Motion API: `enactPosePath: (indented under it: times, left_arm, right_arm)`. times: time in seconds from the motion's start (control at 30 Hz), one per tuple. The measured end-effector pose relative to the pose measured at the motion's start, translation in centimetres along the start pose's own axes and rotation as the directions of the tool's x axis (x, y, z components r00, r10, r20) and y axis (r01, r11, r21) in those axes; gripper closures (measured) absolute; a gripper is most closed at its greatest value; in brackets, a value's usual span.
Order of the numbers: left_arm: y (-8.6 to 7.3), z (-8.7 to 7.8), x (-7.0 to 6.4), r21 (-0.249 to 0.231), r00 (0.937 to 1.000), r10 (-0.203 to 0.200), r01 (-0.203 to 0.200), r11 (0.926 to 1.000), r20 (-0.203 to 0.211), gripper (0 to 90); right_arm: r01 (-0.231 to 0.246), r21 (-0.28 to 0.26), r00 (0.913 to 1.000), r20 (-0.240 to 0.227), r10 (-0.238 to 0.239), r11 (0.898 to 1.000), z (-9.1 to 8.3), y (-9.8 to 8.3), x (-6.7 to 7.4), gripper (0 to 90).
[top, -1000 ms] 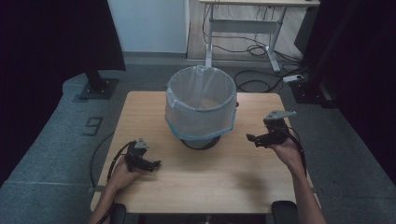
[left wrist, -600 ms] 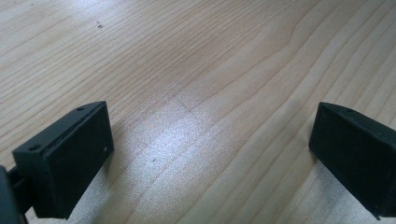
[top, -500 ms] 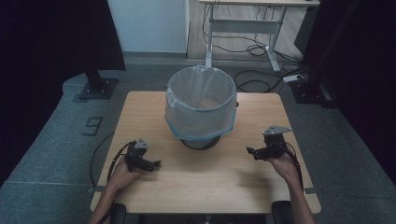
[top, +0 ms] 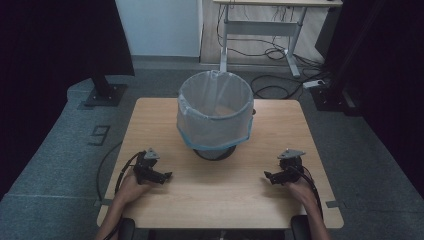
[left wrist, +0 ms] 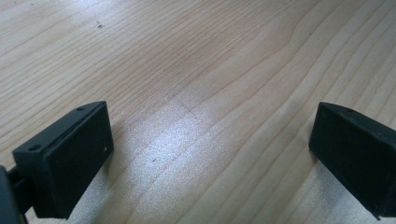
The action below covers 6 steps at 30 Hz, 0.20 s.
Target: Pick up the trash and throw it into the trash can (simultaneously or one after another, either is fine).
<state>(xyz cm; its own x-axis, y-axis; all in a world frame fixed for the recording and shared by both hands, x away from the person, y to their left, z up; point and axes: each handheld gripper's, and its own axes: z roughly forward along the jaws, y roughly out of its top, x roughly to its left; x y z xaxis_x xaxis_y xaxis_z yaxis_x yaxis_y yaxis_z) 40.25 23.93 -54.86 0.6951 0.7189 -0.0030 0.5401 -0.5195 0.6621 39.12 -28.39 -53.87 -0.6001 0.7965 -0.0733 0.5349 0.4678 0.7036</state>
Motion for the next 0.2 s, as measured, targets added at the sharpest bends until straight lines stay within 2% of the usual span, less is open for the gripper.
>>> enactPosePath:
  times: [0.1, 0.2]
  left_arm:
    - [0.0, 0.0, 0.0, 0.0, 1.0, 0.0, 0.0, 1.0, 0.0, 0.0]
    - [0.0, 0.0, 0.0, 0.0, 1.0, 0.0, 0.0, 1.0, 0.0, 0.0]
  right_arm:
    - [-0.001, 0.033, 1.0, -0.008, 0.001, 0.999, 0.74, -0.64, 0.03, 0.0]
    - [-0.019, 0.006, 0.9994, -0.027, 0.019, 1.0, 1.06, -1.04, -0.06, 0.0]
